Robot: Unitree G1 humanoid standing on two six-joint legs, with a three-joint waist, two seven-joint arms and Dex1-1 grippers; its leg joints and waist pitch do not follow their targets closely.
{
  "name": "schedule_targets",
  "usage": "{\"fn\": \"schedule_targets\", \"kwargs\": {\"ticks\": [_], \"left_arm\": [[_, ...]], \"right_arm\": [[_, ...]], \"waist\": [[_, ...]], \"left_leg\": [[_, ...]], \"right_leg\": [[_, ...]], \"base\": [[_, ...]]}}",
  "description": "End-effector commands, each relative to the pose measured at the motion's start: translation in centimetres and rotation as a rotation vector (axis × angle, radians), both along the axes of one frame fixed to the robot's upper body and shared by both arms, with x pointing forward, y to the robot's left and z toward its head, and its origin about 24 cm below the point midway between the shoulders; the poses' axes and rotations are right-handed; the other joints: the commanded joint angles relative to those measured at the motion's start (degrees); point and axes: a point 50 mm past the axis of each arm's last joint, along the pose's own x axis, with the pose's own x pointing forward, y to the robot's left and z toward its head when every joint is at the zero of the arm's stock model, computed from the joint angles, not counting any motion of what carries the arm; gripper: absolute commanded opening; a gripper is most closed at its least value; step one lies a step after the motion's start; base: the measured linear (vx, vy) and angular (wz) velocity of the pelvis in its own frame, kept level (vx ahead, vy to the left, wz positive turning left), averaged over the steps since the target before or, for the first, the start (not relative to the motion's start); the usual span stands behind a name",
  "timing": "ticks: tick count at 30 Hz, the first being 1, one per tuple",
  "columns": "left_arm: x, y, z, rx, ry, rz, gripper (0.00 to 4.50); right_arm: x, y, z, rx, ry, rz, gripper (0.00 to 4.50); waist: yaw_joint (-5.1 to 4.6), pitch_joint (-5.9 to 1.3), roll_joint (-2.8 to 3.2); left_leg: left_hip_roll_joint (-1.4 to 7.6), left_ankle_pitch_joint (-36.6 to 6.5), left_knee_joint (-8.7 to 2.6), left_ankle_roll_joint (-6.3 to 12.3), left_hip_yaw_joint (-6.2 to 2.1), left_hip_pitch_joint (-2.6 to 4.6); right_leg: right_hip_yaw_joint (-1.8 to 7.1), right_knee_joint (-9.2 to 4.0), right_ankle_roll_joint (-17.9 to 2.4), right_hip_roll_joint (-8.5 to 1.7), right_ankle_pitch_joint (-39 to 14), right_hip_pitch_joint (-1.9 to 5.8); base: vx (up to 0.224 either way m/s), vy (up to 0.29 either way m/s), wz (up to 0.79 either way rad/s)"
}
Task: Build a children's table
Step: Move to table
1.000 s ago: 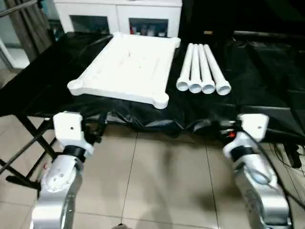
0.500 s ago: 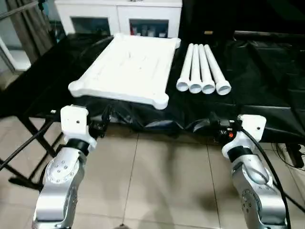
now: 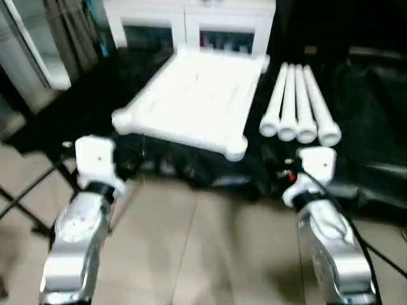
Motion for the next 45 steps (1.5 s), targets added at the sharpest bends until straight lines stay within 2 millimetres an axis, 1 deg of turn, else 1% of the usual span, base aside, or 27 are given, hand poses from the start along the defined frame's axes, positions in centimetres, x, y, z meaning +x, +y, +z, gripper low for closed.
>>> {"fn": "schedule_targets", "kwargs": {"ticks": [1,2,4,8,10,11,12,14,16,17,18,21,24,25,27,28,30,32,33,34,37,38,39,40,41,44,45], "left_arm": [[0.0,-0.3,0.0,-0.007,0.010,-0.009,3.09],[0.0,-0.3,0.0,-0.007,0.010,-0.009,3.09],[0.1,-0.2,0.0,-0.002,0.009,-0.004,3.09],[0.2,0.0,0.2,-0.003,0.005,0.005,3.09],[0.1,0.0,0.2,-0.004,0.006,0.007,3.09],[0.1,0.0,0.2,-0.004,0.007,0.008,3.09],[0.1,0.0,0.2,-0.004,0.007,0.009,3.09],[0.0,0.0,0.1,-0.004,0.010,0.009,3.09],[0.0,0.0,0.1,-0.003,0.011,0.009,3.09],[0.0,0.0,0.1,-0.003,0.011,0.008,3.09],[0.1,-0.1,0.2,-0.004,0.010,0.008,3.09],[0.2,-0.1,0.3,-0.005,0.008,0.006,3.09],[0.2,-0.1,0.3,-0.004,0.008,0.005,3.09],[0.2,0.0,0.3,-0.004,0.009,0.004,3.09],[0.3,-0.3,0.3,0.015,0.016,-0.026,3.09],[0.3,-0.3,0.3,0.015,0.016,-0.026,3.09],[0.5,-0.4,0.5,0.019,0.014,-0.037,3.09],[0.6,-0.6,0.6,0.018,0.013,-0.044,3.09],[0.6,-0.8,0.7,0.024,0.013,-0.054,3.09],[0.6,-0.8,0.7,0.026,0.012,-0.056,3.09],[0.7,-1.0,0.8,0.034,0.011,-0.070,3.09],[0.7,-1.0,0.8,0.034,0.011,-0.070,3.09],[0.7,-1.3,0.8,0.042,0.015,-0.092,3.09],[0.7,-1.3,0.8,0.046,0.016,-0.099,3.09],[0.7,-1.5,0.7,0.060,0.021,-0.110,3.09],[0.7,-1.7,0.6,0.076,0.024,-0.129,3.09],[0.7,-2.0,0.6,0.087,0.024,-0.151,3.09]], "right_arm": [[0.0,-1.0,0.0,0.004,0.023,-0.029,2.72],[0.0,-1.0,0.0,0.008,0.024,-0.026,2.72],[0.0,-0.9,0.0,0.010,0.026,-0.015,2.72],[0.1,-0.6,-0.2,-0.031,0.040,-0.004,2.72],[0.1,-0.4,-0.2,-0.010,0.038,0.000,2.72],[0.2,-0.5,-0.1,-0.011,0.034,-0.005,2.72],[0.2,-0.5,0.0,-0.012,0.032,-0.008,2.72],[0.3,-0.6,0.0,-0.016,0.033,-0.015,2.72],[0.3,-0.7,0.0,-0.020,0.033,-0.018,2.72],[0.4,-0.7,0.0,-0.021,0.032,-0.021,2.72],[0.4,-0.7,0.0,-0.022,0.031,-0.023,2.72],[0.5,-0.6,0.1,-0.023,0.029,-0.026,2.72],[0.5,-0.6,0.2,-0.022,0.026,-0.029,2.72],[0.6,-0.6,0.2,-0.021,0.025,-0.030,2.72],[0.5,-0.6,0.1,-0.002,0.028,-0.049,2.72],[0.5,-0.6,0.1,-0.002,0.028,-0.049,2.72],[0.3,-0.8,0.0,0.014,0.034,-0.059,2.72],[0.3,-0.9,-0.1,0.018,0.039,-0.062,2.72],[0.2,-1.0,-0.1,0.015,0.042,-0.068,2.72],[0.2,-1.0,-0.1,0.015,0.042,-0.069,2.72],[0.2,-1.1,0.1,0.013,0.039,-0.074,2.72],[0.2,-1.1,0.1,0.013,0.039,-0.074,2.72],[0.2,-1.3,0.2,0.013,0.034,-0.082,2.72],[0.2,-1.4,0.3,0.013,0.033,-0.085,2.72],[0.1,-1.5,0.3,0.011,0.033,-0.086,2.72],[0.0,-1.6,0.3,-0.022,0.031,-0.065,2.72],[0.1,-2.0,0.4,-0.030,0.032,-0.067,2.72]], "waist": [[0.59,-1.04,-1.58],[2.52,-1.33,-2.37],[2.90,-1.12,-2.58],[2.89,-1.41,0.33],[0.21,-1.52,2.51],[-0.91,-3.44,3.94],[-1.91,-3.70,2.91],[-1.87,-3.54,2.26],[-1.72,-3.31,0.21],[-0.76,-3.28,-2.61],[1.13,-3.25,-3.75],[2.20,-2.94,-2.19],[1.74,-2.32,1.28],[-0.42,-2.19,3.36],[-1.44,-3.01,3.30],[-1.39,-2.90,3.15],[-1.25,-2.55,2.42],[-0.50,-1.84,-0.57],[2.22,-2.62,-3.67],[4.45,-3.36,-2.77],[6.11,-2.29,-1.46],[6.14,-2.16,-0.60],[4.28,-1.89,3.17],[3.05,-0.82,4.63],[2.86,-3.10,3.80],[2.21,-3.18,2.81],[2.69,-3.69,0.38]], "left_leg": [[6.20,-14.98,-5.82,15.55,-0.90,0.80],[1.76,-10.87,4.32,10.13,2.45,-0.57],[2.72,-3.03,7.37,4.15,0.91,-4.41],[5.56,1.37,-0.71,2.38,1.51,-2.60],[10.62,-12.48,-6.93,3.34,-2.19,1.59],[13.99,-17.07,-7.17,7.38,-6.11,7.63],[14.77,-14.82,-7.10,11.51,-7.02,7.90],[13.30,-0.81,-5.74,22.01,-5.65,6.81],[9.62,3.61,-5.16,21.75,-2.42,4.67],[4.15,-5.33,-3.19,15.80,2.01,0.73],[2.38,-7.48,4.00,10.17,2.70,-2.18],[4.70,1.08,5.83,1.88,0.65,-5.72],[7.46,3.74,-2.36,1.41,1.53,-3.40],[11.20,-10.10,-5.80,2.30,-2.07,0.60],[14.20,-16.15,-6.83,10.05,-5.66,6.00],[13.97,-12.86,-6.60,13.30,-5.62,5.97],[13.87,-5.84,-6.05,15.15,-1.18,6.56],[9.16,-13.09,-5.77,8.55,4.36,3.61],[2.77,-15.68,2.90,1.33,7.12,1.12],[3.06,-10.94,4.82,0.03,5.25,-1.29],[3.13,-2.72,7.64,-9.18,0.62,-5.26],[3.38,-1.69,5.85,-10.25,-0.07,-4.78],[5.56,-0.51,-3.93,-10.17,-0.84,0.14],[10.83,-9.75,-6.87,-9.66,-2.75,2.05],[17.07,-21.24,-7.93,-6.43,-4.05,5.70],[12.54,-4.36,-5.66,11.58,-3.36,3.86],[5.94,7.94,-0.95,12.48,1.65,-0.82]], "right_leg": [[4.55,-7.51,0.76,-3.05,-1.52,2.26],[11.37,-13.83,-0.21,-9.01,-30.05,5.25],[12.07,-13.04,-5.05,-8.14,-40.02,8.06],[6.43,-13.03,-16.20,-3.09,-24.42,8.50],[1.26,-7.97,-12.40,1.33,-15.92,4.85],[-0.17,-1.36,-9.04,0.93,-6.62,-0.16],[-0.41,-0.02,-5.87,0.51,-3.47,-1.00],[-1.00,2.02,1.32,-0.98,2.51,-4.41],[0.19,-2.35,0.05,-2.03,8.05,-3.46],[3.43,-7.65,-2.26,-3.77,6.56,2.32],[8.91,-12.57,-7.61,-9.82,-18.52,6.80],[8.21,-11.79,-19.35,-9.40,-14.73,8.43],[1.20,-11.45,-17.85,-3.67,-15.35,6.35],[-1.36,-6.21,-12.64,1.11,-12.15,2.17],[-1.31,-0.43,-5.21,-0.46,-0.04,-1.72],[-1.32,0.11,-3.28,-0.78,0.97,-2.42],[-0.78,-0.52,-2.45,-2.07,3.95,-4.44],[1.20,-5.92,-7.12,-3.00,5.51,-0.59],[11.96,-11.70,-21.76,-5.80,-14.06,6.93],[14.69,-11.27,-25.24,-7.66,-13.45,10.16],[17.76,-10.39,-24.32,-1.45,6.12,9.10],[17.24,-10.53,-21.44,0.56,6.84,8.04],[12.09,-9.75,-5.60,7.46,-3.12,3.45],[8.46,-5.03,-2.11,6.75,-11.63,-1.52],[4.44,1.59,-0.68,1.91,-10.18,-2.35],[0.80,-0.45,-0.82,-1.52,10.23,-3.74],[3.05,-5.96,-3.56,-4.09,21.05,0.50]], "base": [[0.049,-0.078,0.07],[0.045,-0.134,0.19],[0.073,-0.119,0.15],[0.084,-0.008,0.15],[0.100,0.114,0.08],[0.140,0.111,0.09],[0.149,0.060,0.10],[0.137,0.050,0.05],[0.122,0.008,-0.03],[0.088,-0.044,0.00],[0.095,-0.062,0.06],[0.114,-0.041,0.05],[0.118,0.028,0.04],[0.132,0.083,-0.01],[0.165,0.072,0.12],[0.159,0.053,0.13],[0.126,0.003,-0.02],[0.123,-0.042,-0.15],[0.180,-0.089,-0.44],[0.180,-0.089,-0.44],[0.157,-0.025,-0.53],[0.110,-0.003,-0.50],[0.074,0.064,-0.63],[0.074,0.064,-0.63],[0.089,0.053,-0.55],[0.115,0.009,-0.26],[0.115,-0.031,0.02]]}}
